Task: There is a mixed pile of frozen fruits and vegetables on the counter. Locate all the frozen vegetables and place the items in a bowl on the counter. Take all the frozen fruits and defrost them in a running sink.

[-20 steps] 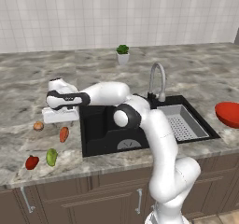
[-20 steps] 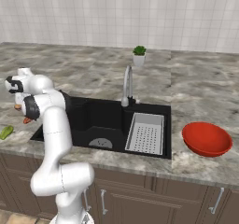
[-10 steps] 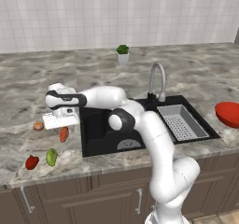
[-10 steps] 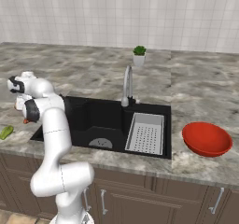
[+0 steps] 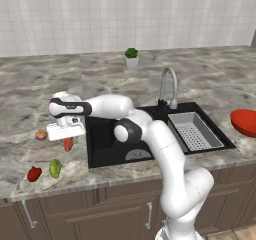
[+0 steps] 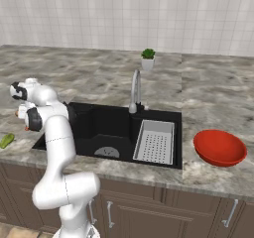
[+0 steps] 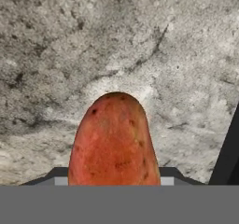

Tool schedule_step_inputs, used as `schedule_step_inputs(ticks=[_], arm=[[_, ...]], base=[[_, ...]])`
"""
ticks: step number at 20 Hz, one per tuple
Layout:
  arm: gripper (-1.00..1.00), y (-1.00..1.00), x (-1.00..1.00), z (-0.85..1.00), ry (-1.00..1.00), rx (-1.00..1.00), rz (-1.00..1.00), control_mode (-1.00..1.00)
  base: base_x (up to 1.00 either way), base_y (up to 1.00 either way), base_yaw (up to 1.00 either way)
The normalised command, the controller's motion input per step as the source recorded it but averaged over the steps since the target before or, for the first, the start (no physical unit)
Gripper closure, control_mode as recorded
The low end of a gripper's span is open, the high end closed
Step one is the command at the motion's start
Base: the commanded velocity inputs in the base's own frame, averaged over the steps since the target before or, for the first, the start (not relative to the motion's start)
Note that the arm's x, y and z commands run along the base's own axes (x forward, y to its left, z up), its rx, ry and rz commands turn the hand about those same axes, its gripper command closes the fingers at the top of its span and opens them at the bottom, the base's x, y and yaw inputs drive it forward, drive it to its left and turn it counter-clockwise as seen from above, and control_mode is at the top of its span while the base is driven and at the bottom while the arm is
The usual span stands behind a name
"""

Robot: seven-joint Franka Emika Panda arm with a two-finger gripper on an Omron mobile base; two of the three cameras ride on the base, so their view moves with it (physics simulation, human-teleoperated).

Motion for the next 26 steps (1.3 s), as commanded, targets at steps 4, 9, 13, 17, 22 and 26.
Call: schedule_step_inputs(ticks=[4, 9, 13, 17, 22, 26], arm=[[1.0, -0.06, 0.0, 0.0, 0.0, 0.0, 0.0, -1.0], [1.0, -0.38, -0.14, 0.22, 0.0, 0.0, 0.04, -1.0], [1.0, -0.63, -0.22, 0.04, 0.0, 0.01, 0.07, -1.0], [1.0, -0.86, -0.29, 0.02, -0.03, 0.08, 0.03, -1.0], [1.0, -0.85, -0.32, 0.24, -0.15, 0.19, 0.04, -1.0], [1.0, -0.82, -0.25, 0.32, -0.09, 0.21, 0.03, -1.0]], base=[[0.0, 0.0, 0.0], [0.0, 0.0, 0.0], [0.0, 0.0, 0.0], [0.0, 0.0, 0.0], [0.0, 0.0, 0.0], [0.0, 0.0, 0.0]])
